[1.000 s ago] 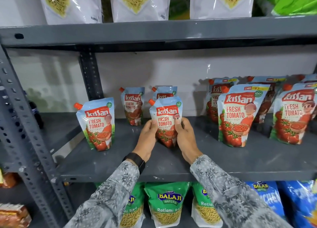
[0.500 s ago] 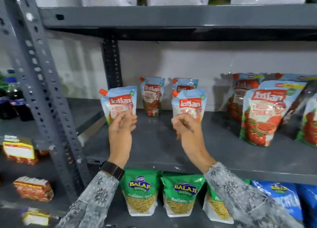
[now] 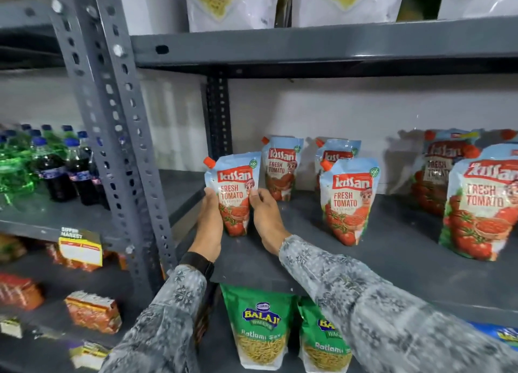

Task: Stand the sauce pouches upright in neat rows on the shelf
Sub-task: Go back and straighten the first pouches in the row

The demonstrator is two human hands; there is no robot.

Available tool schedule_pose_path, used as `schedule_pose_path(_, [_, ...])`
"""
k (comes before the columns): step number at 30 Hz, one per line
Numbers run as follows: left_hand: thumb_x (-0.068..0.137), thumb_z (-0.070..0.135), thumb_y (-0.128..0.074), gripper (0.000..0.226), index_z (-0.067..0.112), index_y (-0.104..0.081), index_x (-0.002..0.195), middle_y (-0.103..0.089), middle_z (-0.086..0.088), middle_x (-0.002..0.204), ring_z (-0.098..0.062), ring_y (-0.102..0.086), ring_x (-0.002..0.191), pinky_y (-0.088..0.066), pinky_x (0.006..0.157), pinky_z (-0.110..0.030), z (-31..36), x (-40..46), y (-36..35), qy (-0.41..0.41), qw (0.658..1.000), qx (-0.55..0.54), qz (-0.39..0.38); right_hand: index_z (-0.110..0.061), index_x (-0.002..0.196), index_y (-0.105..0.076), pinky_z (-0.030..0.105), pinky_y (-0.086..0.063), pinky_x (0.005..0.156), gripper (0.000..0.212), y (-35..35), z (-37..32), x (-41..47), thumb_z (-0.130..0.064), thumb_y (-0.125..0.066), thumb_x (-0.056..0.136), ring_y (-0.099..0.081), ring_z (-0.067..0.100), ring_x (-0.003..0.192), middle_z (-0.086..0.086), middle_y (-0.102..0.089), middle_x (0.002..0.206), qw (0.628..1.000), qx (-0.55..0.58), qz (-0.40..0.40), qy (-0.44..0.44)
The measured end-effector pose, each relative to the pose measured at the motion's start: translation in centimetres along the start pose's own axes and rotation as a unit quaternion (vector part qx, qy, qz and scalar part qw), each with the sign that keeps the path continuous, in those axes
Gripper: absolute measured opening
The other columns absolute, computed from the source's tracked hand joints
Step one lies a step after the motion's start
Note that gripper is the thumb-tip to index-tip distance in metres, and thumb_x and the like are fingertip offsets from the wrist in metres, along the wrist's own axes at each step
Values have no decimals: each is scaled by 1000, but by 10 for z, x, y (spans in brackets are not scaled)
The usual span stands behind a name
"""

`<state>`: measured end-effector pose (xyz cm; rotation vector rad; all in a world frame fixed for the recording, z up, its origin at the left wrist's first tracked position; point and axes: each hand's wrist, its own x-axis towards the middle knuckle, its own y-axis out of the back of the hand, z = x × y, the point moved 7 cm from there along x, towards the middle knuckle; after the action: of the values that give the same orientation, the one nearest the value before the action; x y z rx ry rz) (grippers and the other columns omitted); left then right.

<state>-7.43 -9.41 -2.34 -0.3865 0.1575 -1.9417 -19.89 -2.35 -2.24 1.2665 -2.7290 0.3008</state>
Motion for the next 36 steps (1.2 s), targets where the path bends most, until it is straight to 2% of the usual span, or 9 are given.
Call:
schedule_pose_path(7, [111,45,-33,46,19,-63,135,-76,-6,125,-23,-73,117,-57,102,-46,-4,3,-33,11,999,-21,-25,-21,101,-64,13,-59,70,19,28,-13,-5,-34,-53,109,-76,-1,93,-10,-78,102,999,21,25,34])
schedule_pose_path(11, [111,42,-36,40,23,-68,125,-79,-3,120,-18,-76,111,-58,97,-39,-12,6,-60,33,997,-10,-62,-23,106,-65,36,-65,76,20,55,-21,-14,-39,-53,108,-78,10,93,-10,-82,90,996,40,61,51])
schedule_pose_path(14, [111,43,-36,43,18,-67,130,-80,-2,118,-18,-76,111,-59,94,-38,-22,6,-73,40,995,-9,-94,-22,107,-63,42,-62,78,22,67,-18,-17,-41,-53,108,-73,11,96,-10,-81,86,996,33,73,44])
schedule_pose_path(16, [111,43,-37,43,19,-66,131,-80,0,117,-15,-76,109,-60,93,-35,-27,5,-77,41,993,-1,-115,-21,108,-63,30,-67,68,23,75,-13,-19,-42,-53,108,-78,3,91,-7,-82,95,995,30,87,49])
schedule_pose_path(18, [110,44,-38,40,23,-68,127,-81,4,113,-11,-77,106,-61,87,-29,-30,5,-78,40,992,7,-123,-25,105,-64,14,-60,65,22,80,-10,-21,-44,-52,107,-76,-7,85,-16,-82,93,993,12,98,61])
schedule_pose_path(21, [110,44,-39,39,24,-69,124,-82,4,112,-9,-78,101,-61,78,-23,-32,4,-78,37,993,9,-115,-32,102,-64,10,-57,65,19,82,-8,-23,-46,-52,107,-75,-10,84,-30,-79,91,992,-12,107,66])
schedule_pose_path(26, [110,45,-37,46,19,-67,133,-80,2,114,-10,-77,104,-59,90,-30,-35,5,-76,51,992,-3,-116,-36,99,-65,5,-55,67,23,81,-11,-25,-52,-50,106,-72,-15,88,-37,-76,90,990,-43,115,68])
schedule_pose_path(31, [110,48,-36,48,19,-66,135,-80,1,116,-13,-76,108,-58,99,-37,-34,4,-77,55,991,-13,-123,-37,101,-66,7,-55,68,23,81,-9,-26,-54,-50,105,-72,-16,89,-36,-76,92,991,-35,110,66])
schedule_pose_path(36, [109,52,-33,44,30,-69,123,-81,7,110,-6,-77,102,-58,90,-32,-34,5,-73,46,993,-20,-106,-39,107,-70,29,-61,91,35,80,-6,-24,-68,-55,96,-76,1,105,-19,-81,109,993,-14,94,67])
